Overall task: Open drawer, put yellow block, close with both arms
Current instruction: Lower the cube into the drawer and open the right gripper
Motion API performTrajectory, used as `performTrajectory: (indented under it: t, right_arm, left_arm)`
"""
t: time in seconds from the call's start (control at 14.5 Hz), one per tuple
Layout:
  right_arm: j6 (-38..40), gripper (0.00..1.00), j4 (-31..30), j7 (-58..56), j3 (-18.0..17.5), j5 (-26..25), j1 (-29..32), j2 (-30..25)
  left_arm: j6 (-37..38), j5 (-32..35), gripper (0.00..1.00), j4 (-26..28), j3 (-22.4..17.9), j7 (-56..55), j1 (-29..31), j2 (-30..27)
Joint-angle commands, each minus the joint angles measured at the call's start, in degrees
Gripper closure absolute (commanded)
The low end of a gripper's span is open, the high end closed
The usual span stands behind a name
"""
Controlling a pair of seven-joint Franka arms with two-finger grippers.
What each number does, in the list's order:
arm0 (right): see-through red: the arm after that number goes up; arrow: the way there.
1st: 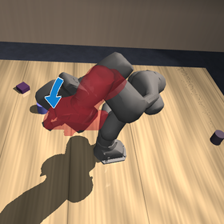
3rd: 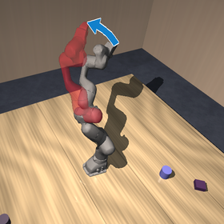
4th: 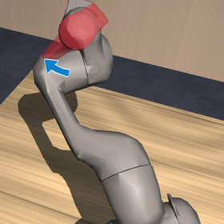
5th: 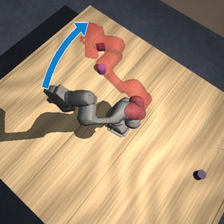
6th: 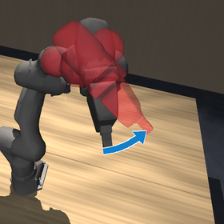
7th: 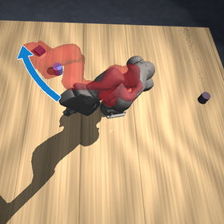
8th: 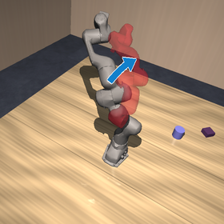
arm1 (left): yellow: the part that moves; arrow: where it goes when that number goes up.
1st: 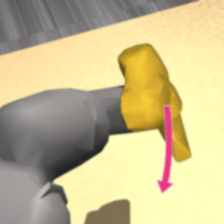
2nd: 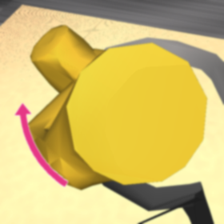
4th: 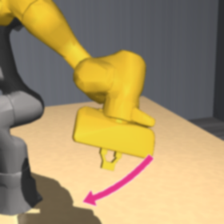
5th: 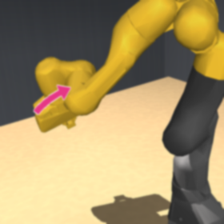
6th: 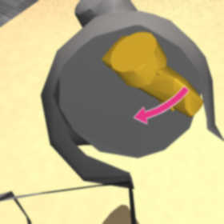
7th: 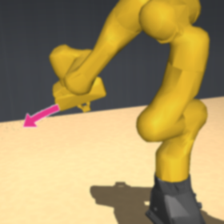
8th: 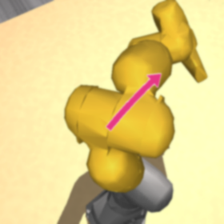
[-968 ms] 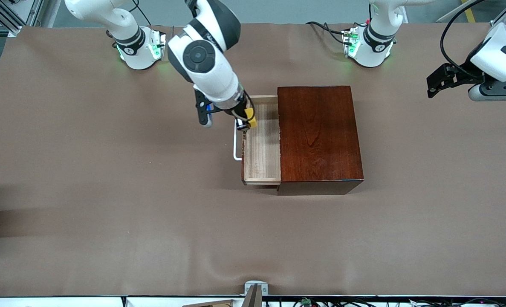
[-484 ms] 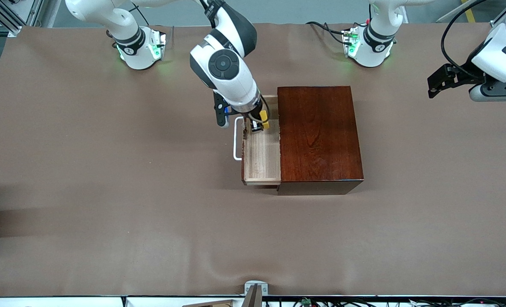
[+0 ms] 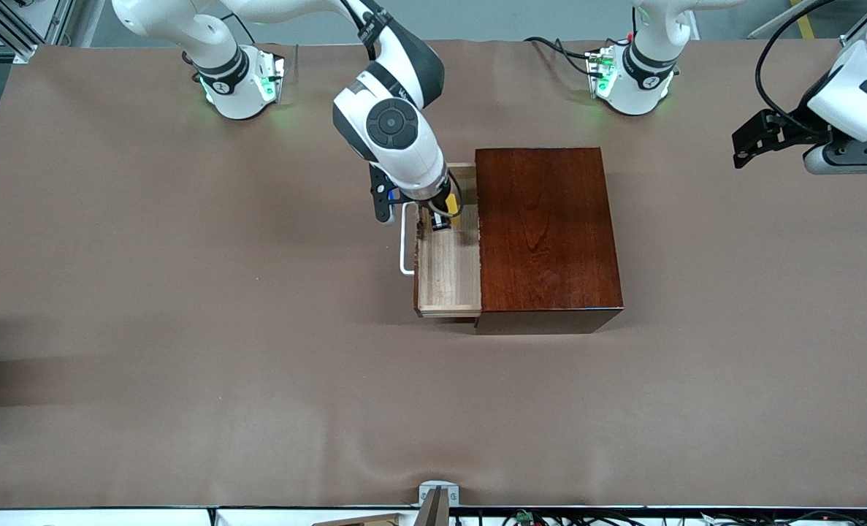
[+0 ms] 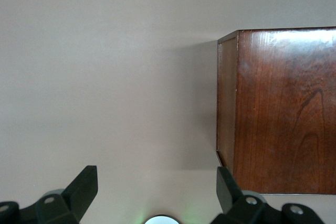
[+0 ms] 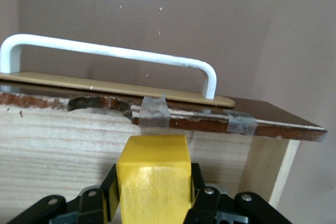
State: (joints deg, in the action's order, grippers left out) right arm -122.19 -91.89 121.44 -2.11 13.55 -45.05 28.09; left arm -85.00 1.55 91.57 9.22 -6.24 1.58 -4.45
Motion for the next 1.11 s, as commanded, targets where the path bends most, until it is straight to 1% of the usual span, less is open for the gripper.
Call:
performTrajectory:
  t: [0.0, 0.28, 0.35, 0.41, 0.48, 0.55, 0.62, 0.69, 0.76, 0.83, 1.04]
  right_arm:
    - [0.02, 1.00, 1.81, 1.61, 0.62, -1.24, -0.83, 1.53]
    - [-0.07, 1.00, 1.89, 2.48, 0.62, -1.59, -0.92, 2.32]
    - [-0.07, 0.99, 1.89, 2.57, 0.62, -1.59, -0.92, 2.50]
    - [-0.07, 0.93, 1.89, 2.66, 0.62, -1.59, -1.00, 2.67]
    - [-0.07, 0.79, 1.98, 3.18, 0.62, -1.59, -1.01, 2.67]
    - [0.02, 0.58, 1.98, 3.45, 0.62, -1.59, -1.01, 2.67]
    - [0.11, 0.39, 2.24, 3.54, 0.62, -1.51, -0.92, 2.67]
    - [0.46, 0.28, 2.68, 3.63, 0.62, -1.51, -0.66, 2.67]
    - [0.46, 0.07, 2.77, 3.63, 0.62, -1.51, -0.65, 2.67]
    - [0.55, 0.00, 2.95, 3.45, 0.62, -1.59, -0.65, 2.67]
    - [2.21, 0.00, 5.23, 3.36, 0.62, -1.24, 0.66, 2.59]
  left_arm:
    - [0.10, -0.32, 0.00, 0.54, 0.27, 1.23, 0.70, -0.83]
    - [0.10, -0.32, 0.00, 0.46, 0.27, 1.23, 0.70, -0.57]
    - [0.10, -0.32, 0.00, 0.37, 0.27, 1.23, 0.70, -0.56]
    - [0.10, -0.32, 0.00, 0.02, 0.27, 1.14, 0.70, -0.48]
    - [0.10, -0.32, 0.00, -0.25, 0.27, 1.14, 0.70, -0.13]
    - [0.10, -0.32, 0.00, -0.42, 0.27, 1.05, 0.70, 0.22]
    - [0.10, -0.32, 0.00, -0.51, 0.27, 0.88, 0.79, 0.31]
    - [0.10, -0.40, 0.00, -0.51, 0.27, 0.44, 0.79, 0.40]
    - [0.10, -0.40, 0.00, -0.86, 0.19, 0.44, 0.79, 0.84]
    - [0.19, -0.40, 0.00, -1.65, 0.19, 0.53, 0.88, 1.28]
    - [0.19, -0.75, 0.00, -4.46, 0.27, 0.17, 1.14, 3.12]
